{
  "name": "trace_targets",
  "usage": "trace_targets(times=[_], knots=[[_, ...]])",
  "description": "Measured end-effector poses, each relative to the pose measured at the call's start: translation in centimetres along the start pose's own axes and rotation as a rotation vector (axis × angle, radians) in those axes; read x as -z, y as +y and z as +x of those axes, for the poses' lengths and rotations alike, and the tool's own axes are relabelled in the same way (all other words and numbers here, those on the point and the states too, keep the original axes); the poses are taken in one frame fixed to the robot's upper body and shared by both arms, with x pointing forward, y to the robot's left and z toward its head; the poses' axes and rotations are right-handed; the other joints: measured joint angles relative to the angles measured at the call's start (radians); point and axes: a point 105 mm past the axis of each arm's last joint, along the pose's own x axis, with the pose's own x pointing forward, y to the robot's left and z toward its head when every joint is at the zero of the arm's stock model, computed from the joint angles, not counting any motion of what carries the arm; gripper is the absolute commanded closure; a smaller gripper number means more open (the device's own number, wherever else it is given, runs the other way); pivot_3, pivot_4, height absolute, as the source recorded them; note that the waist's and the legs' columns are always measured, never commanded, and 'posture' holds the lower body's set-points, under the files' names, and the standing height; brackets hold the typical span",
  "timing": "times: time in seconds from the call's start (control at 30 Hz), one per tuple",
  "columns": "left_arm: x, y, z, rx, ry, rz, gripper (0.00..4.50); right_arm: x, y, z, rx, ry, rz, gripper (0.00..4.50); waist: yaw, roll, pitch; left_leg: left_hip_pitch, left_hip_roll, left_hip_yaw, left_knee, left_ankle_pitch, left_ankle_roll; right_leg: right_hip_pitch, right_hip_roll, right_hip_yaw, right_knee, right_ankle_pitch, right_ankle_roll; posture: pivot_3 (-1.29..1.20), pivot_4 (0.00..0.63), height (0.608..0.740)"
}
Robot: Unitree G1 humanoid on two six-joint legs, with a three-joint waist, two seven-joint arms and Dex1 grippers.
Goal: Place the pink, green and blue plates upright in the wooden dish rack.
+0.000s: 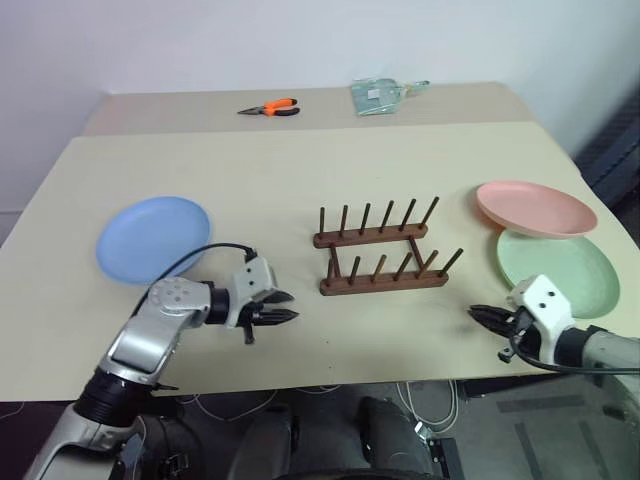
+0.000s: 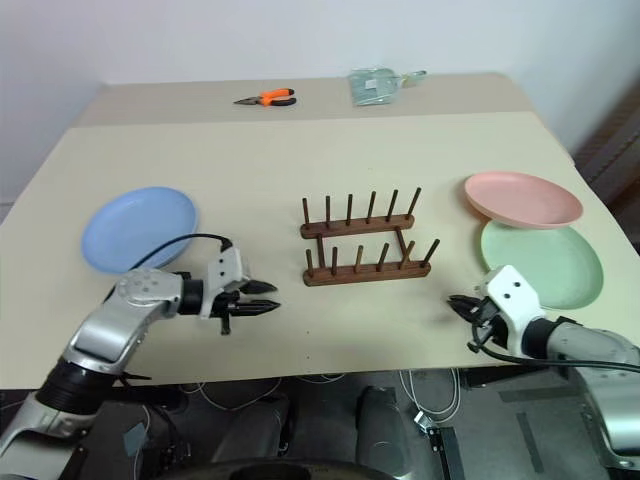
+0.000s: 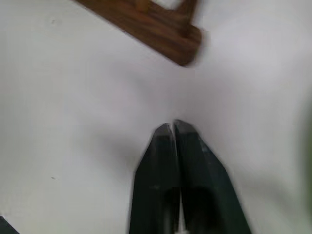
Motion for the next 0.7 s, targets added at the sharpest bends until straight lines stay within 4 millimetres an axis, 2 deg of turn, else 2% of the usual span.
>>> trace_targets(times=[0.1, 0.17, 0.37, 0.47, 0.6, 0.7], knots=[[-1.3, -1.2, 2.6, 0.013, -0.057, -0.017, 3.19, -0.9, 0.8, 2.1, -0.018, -0.039, -0.025, 4.5, 0.013, -0.001, 0.0, -0.001, -0.001, 0.0, 0.001, 0.0, 0.0, 0.0, 0.0, 0.0, 0.0, 0.0, 0.0, 0.0, 0.15, 0.74], [-2.0, -1.0, 3.7, -0.013, -0.07, -0.022, 3.19, -0.6, 0.6, 3.1, -0.004, -0.015, -0.048, 4.5, 0.015, -0.001, 0.0, -0.002, -0.003, -0.001, 0.001, 0.0, 0.0, -0.001, 0.0, 0.0, 0.0, 0.0, 0.0, 0.0, 0.15, 0.74], [-3.5, 2.3, 7.2, -0.222, -0.102, -0.072, 3.19, -2.4, -2.1, 6.7, 0.14, -0.059, -0.103, 4.5, 0.01, -0.004, -0.001, 0.003, -0.002, 0.001, 0.001, 0.0, 0.0, 0.002, 0.001, 0.0, 0.001, 0.001, 0.0, 0.0, 0.15, 0.74], [-3.7, 4.2, 7.4, -0.324, -0.093, -0.071, 3.19, -3.0, -3.2, 7.7, 0.189, -0.063, -0.118, 4.5, 0.009, -0.003, -0.001, 0.004, -0.003, 0.0, 0.001, 0.0, 0.0, 0.002, 0.001, 0.0, 0.002, 0.001, 0.0, 0.0, 0.15, 0.74], [-3.7, 5.5, 7.1, -0.373, -0.102, -0.066, 3.19, -3.5, -4.9, 8.5, 0.245, -0.06, -0.144, 4.5, 0.008, -0.003, -0.001, 0.003, -0.003, 0.001, 0.001, 0.0, 0.0, 0.001, 0.001, 0.0, 0.002, 0.003, 0.003, 0.0, 0.15, 0.74], [-3.5, 6.0, 6.7, -0.4, -0.109, -0.064, 3.23, -3.6, -5.6, 8.2, 0.254, -0.057, -0.153, 3.63, 0.01, -0.003, -0.001, 0.003, -0.003, 0.0, 0.001, 0.0, 0.0, 0.001, 0.001, 0.0, 0.002, 0.003, 0.003, 0.0, 0.15, 0.74]])
